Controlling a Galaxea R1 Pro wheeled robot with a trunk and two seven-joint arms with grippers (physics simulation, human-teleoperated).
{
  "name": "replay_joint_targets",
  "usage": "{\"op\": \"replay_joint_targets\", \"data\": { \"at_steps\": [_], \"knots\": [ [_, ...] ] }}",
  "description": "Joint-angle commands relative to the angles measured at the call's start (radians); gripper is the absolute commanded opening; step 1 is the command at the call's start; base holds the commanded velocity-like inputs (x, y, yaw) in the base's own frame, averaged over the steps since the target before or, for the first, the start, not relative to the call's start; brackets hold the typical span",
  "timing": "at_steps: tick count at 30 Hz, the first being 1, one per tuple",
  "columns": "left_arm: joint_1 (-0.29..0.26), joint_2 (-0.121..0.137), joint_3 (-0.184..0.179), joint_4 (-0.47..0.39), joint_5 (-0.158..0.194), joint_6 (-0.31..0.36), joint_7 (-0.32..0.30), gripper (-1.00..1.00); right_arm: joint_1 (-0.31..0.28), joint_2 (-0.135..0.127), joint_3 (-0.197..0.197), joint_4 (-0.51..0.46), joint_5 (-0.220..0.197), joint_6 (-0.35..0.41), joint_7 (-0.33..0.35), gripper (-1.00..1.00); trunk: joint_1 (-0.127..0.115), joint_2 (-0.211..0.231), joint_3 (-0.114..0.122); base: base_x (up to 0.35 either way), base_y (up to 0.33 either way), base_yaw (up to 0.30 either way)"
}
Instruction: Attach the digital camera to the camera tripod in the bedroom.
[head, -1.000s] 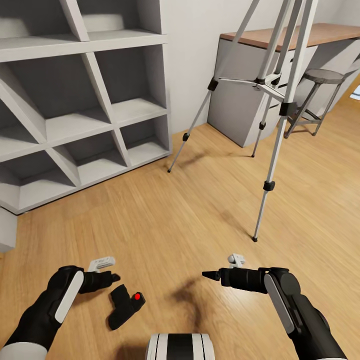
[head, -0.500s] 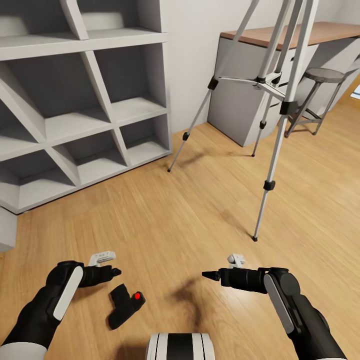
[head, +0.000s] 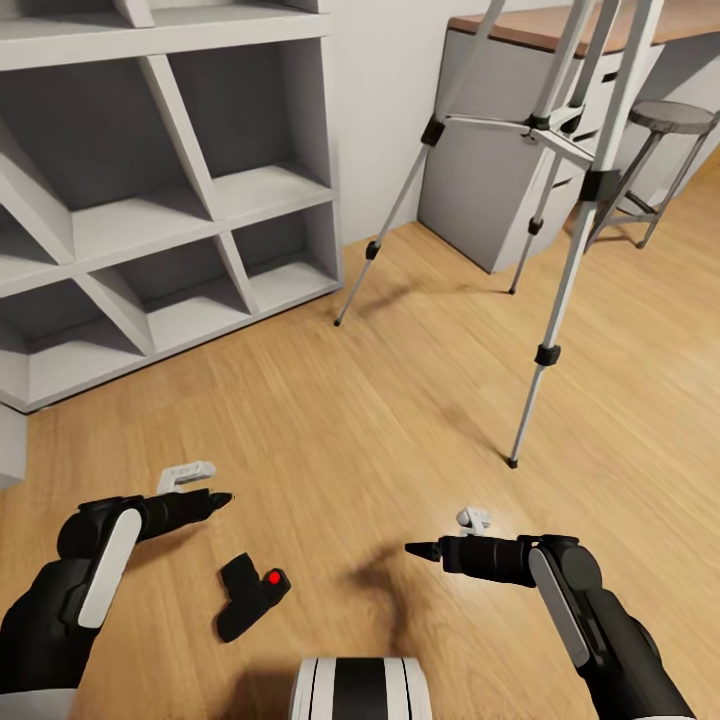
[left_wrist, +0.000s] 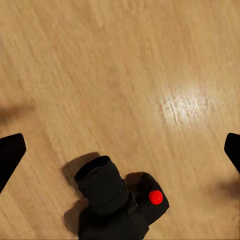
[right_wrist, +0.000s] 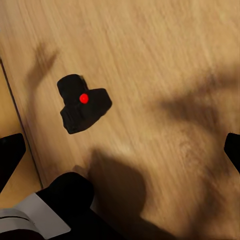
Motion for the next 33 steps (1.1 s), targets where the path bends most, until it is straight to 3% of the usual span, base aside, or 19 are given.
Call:
{"op": "replay_joint_targets", "data": {
  "at_steps": [1,4,12,16,22,33],
  "knots": [
    [0.000,0.000,0.008,-0.002,0.003,0.005,0.000,1.00,0.000,-0.001,0.001,-0.001,0.000,0.004,0.003,1.00,0.000,-0.001,-0.005,0.000,0.000,0.000],
    [0.000,0.001,0.034,-0.007,0.003,0.005,0.000,1.00,0.000,-0.002,0.000,-0.001,0.000,0.004,0.004,1.00,0.002,-0.001,-0.016,0.000,0.000,0.000],
    [0.000,0.001,0.042,-0.009,0.003,0.005,0.001,1.00,0.000,-0.003,-0.001,-0.004,-0.001,0.004,0.006,1.00,0.005,-0.003,-0.047,0.000,0.000,0.000],
    [0.000,0.002,0.043,-0.009,0.003,0.005,0.001,1.00,0.000,-0.004,0.001,-0.044,-0.003,0.008,0.035,1.00,0.007,-0.004,-0.063,0.000,0.000,0.000],
    [0.000,0.002,0.043,-0.009,0.003,0.005,0.001,1.00,0.000,-0.009,0.002,-0.090,-0.002,0.014,0.157,1.00,0.010,-0.005,-0.086,0.000,0.000,0.000],
    [0.000,0.002,0.044,-0.009,0.002,0.005,0.001,1.00,0.000,-0.010,0.002,-0.093,0.003,0.015,0.201,1.00,0.015,-0.008,-0.128,0.000,0.000,0.000]
  ]
}}
